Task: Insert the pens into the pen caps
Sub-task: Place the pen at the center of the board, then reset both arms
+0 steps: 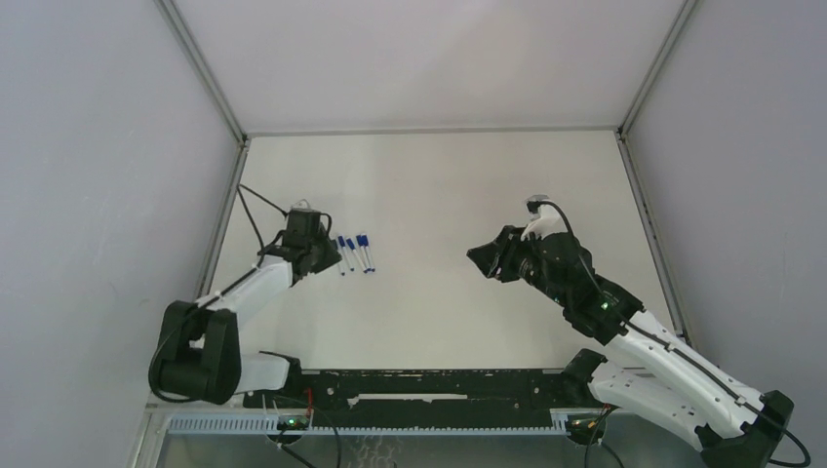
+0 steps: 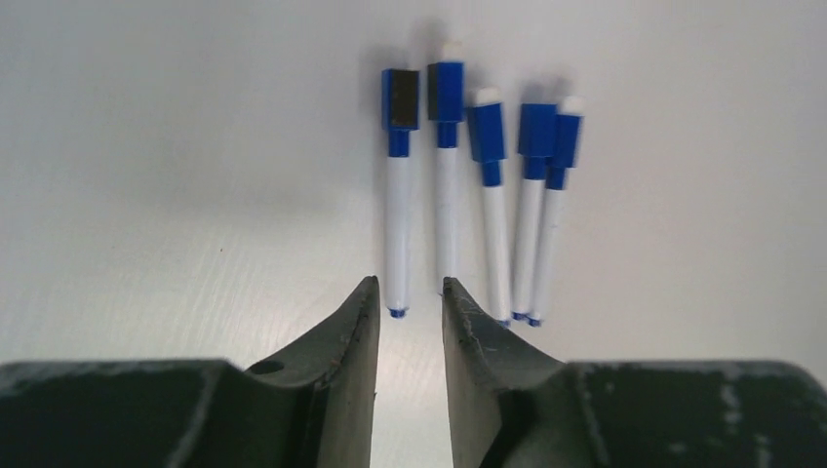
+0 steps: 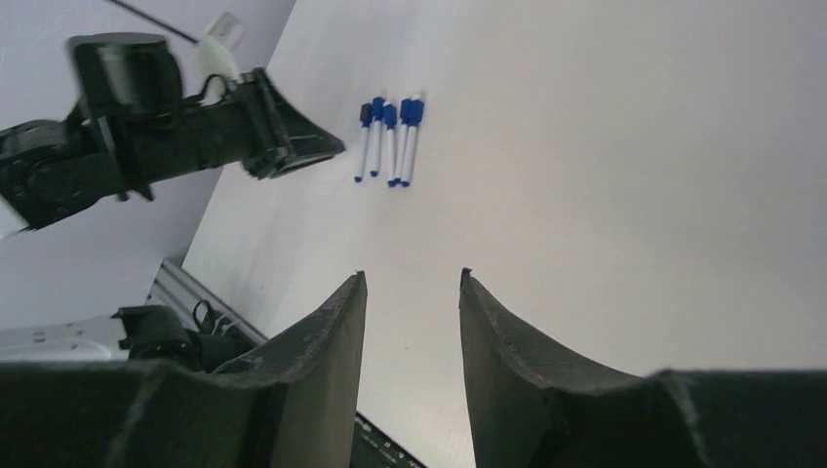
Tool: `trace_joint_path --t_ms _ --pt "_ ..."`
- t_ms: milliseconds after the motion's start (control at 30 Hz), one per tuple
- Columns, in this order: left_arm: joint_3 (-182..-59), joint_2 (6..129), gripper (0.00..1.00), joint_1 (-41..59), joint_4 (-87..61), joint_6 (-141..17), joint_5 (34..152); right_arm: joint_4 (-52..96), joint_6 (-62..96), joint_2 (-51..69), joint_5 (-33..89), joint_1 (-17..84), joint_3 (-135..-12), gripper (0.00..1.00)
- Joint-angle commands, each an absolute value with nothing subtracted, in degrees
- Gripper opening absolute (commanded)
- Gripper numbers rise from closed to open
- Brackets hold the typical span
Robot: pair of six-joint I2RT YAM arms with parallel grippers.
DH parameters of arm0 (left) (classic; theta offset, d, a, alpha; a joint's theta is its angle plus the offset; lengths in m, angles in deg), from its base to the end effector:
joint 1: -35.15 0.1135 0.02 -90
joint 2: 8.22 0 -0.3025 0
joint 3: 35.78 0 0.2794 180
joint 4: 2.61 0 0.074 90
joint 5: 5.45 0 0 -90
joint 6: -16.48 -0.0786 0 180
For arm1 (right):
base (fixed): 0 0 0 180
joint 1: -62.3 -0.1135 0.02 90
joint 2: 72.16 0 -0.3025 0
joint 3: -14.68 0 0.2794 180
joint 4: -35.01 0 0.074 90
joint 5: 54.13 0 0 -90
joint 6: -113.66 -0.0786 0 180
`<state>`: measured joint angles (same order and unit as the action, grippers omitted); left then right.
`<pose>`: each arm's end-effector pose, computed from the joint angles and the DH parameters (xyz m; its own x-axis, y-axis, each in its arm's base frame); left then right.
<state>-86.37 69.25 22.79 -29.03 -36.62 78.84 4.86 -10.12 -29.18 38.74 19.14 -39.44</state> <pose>0.2894 -0.0554 0.1604 -0.7193 -0.4540 -0.5258 -0.3464 0.8905 -0.2950 0.1610 0.1456 0.3240 -0.5581 0.2379 -0.7949 -0.4070 0.7563 0.5121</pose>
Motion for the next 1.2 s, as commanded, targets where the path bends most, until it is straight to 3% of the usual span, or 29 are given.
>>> trace_joint_path --t_ms 0,200,300,500,567,733,1167 --pt "-87.03 58.3 0.36 23.1 -29.07 -37.71 77.45 4.99 -8.12 -31.6 46.02 18.95 -39.73 0.49" --pt "-89.93 42.69 0.39 23.11 -29.16 -45.63 78.8 5.85 0.5 -35.99 53.93 19.05 -39.73 0.57" --pt "-91.4 34.07 0.46 23.11 -31.14 -49.74 79.84 7.59 6.03 -39.5 55.93 19.13 -39.73 0.7" --pt "-92.28 19.44 0.57 23.11 -39.14 -54.05 75.52 7.57 15.02 -46.87 56.53 19.21 -39.73 0.81" --pt "-91.9 14.72 0.7 23.11 -41.14 -54.25 73.55 6.83 17.26 -49.41 56.41 19.23 -39.73 0.88" --pt "-90.45 7.35 0.99 23.11 -43.54 -55.15 71.0 4.31 21.71 -54.04 56.1 19.2 -39.65 0.95" --pt "-87.74 4.77 1.0 23.11 -45.31 -54.18 60.56 6.42 24.28 -66.61 57.14 19.23 -31.58 0.99"
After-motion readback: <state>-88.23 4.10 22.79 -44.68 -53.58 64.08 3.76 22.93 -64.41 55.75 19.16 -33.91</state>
